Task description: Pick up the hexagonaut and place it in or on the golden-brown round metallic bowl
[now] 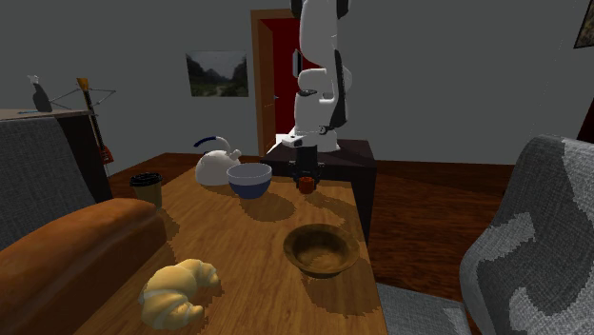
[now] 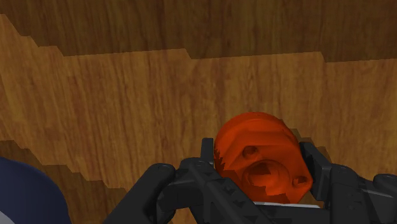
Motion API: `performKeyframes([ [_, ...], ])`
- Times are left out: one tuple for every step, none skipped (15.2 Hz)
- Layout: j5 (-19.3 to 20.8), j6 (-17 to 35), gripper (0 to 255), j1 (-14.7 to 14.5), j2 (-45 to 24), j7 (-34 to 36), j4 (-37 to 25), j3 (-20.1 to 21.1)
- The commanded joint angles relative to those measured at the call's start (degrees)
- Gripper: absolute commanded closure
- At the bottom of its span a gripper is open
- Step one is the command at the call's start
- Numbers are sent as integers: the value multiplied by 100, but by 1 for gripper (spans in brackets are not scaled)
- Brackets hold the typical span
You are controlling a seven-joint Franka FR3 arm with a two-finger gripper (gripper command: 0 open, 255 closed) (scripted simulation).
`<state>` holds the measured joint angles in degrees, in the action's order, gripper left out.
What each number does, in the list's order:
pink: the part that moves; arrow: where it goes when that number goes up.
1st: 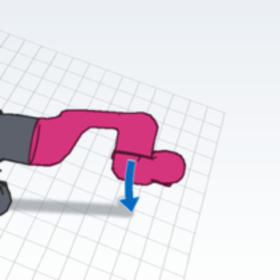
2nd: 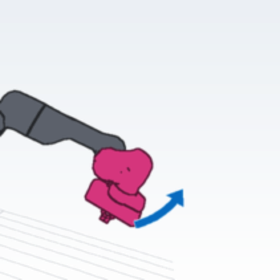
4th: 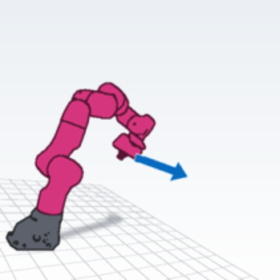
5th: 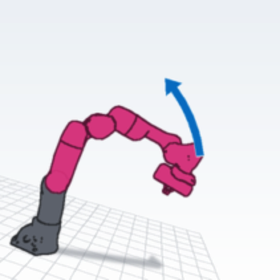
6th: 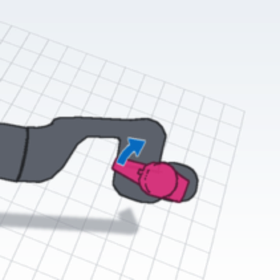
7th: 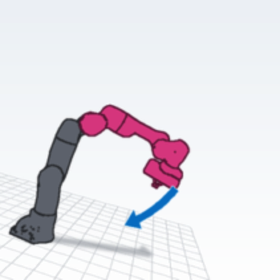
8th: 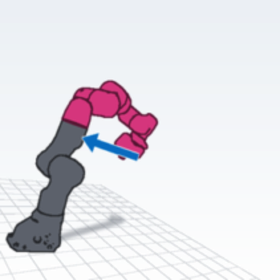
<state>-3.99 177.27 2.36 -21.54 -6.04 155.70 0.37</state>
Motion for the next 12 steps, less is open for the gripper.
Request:
performKeyframes([
  [0,0,255,0,-1,0,0,0],
  [0,1,255,0,-2,0,0,0],
  [3,-79,255,-13,113,5,35,-13],
  [8,-162,255,-28,229,10,67,-29],
  [14,-246,255,-43,344,17,99,-45],
  [21,-331,255,-59,459,24,129,-62],
  [31,-418,255,-75,575,33,158,-80],
  [44,-506,255,-91,690,44,185,-99],
  [59,-595,255,-107,805,56,211,-118],
  [76,-686,255,-122,919,70,235,-137],
  [95,-778,255,-136,1034,85,258,-155],
  [116,-871,255,-148,1148,101,279,-173],
])
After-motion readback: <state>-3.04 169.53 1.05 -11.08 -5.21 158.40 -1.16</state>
